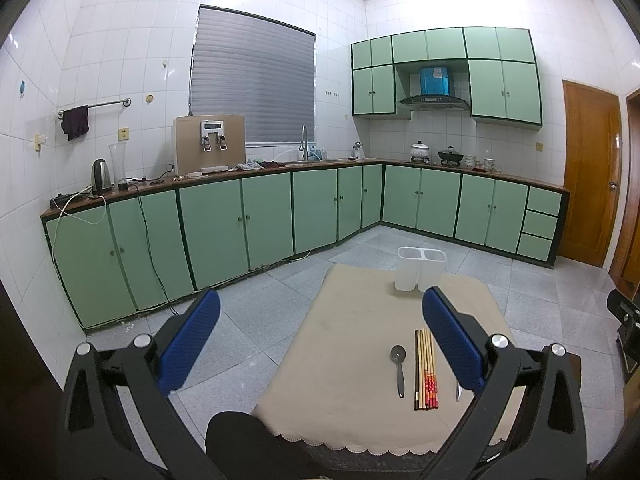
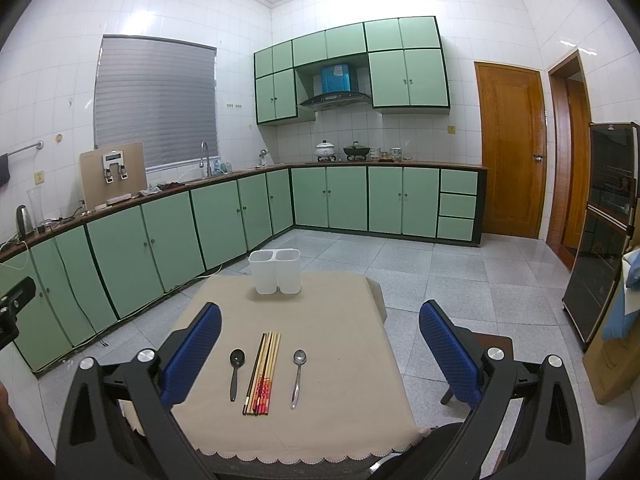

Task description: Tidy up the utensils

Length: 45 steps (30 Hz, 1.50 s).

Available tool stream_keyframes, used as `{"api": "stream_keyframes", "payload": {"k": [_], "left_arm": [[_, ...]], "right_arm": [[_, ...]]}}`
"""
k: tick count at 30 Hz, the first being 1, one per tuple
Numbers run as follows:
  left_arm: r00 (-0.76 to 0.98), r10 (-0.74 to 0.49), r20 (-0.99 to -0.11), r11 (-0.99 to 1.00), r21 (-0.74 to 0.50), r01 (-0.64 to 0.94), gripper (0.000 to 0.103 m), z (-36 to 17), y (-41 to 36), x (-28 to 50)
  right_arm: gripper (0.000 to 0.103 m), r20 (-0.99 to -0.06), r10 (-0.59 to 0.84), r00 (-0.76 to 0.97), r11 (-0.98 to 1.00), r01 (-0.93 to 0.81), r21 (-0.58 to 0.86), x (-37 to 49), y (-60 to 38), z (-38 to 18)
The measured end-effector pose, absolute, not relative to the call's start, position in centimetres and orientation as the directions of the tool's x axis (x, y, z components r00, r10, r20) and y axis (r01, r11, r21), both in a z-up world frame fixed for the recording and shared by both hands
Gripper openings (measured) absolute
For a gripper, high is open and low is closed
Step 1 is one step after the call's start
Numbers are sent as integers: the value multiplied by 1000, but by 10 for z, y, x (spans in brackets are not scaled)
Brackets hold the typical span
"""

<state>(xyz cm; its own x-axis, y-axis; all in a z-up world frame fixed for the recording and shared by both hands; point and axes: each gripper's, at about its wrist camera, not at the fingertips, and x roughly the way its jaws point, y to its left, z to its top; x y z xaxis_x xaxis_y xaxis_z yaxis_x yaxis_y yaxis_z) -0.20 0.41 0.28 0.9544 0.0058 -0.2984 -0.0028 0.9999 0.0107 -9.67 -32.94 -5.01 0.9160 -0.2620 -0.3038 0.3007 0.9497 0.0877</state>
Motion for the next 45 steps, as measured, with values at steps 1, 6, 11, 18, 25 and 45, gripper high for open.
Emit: {"api": "stream_keyframes", "payload": {"k": [1,6,11,18,25,45], "left_arm": [[954,6,-299,1000,10,-3,98,3,4,-2],[955,6,-298,1000,11,-3,98,3,4,-2],[954,6,-299,1000,13,-2,98,3,5,-1],[954,9,-298,1000,16,-4,98,3,2,-2],[955,9,-298,1000,17,-4,98,2,2,-2],[955,10,-298,1000,18,-5,98,2,2,-1]], "right_arm": [[97,-304,-262,916,950,301,87,-96,-329,-49],[97,-305,-261,916,950,300,86,-95,-332,-50],[97,-305,-262,916,950,300,86,-95,-332,-50],[97,-305,-260,916,950,299,87,-95,-332,-50],[97,-305,-261,916,950,300,87,-95,-331,-49],[97,-305,-260,916,950,299,87,-95,-331,-50]]}}
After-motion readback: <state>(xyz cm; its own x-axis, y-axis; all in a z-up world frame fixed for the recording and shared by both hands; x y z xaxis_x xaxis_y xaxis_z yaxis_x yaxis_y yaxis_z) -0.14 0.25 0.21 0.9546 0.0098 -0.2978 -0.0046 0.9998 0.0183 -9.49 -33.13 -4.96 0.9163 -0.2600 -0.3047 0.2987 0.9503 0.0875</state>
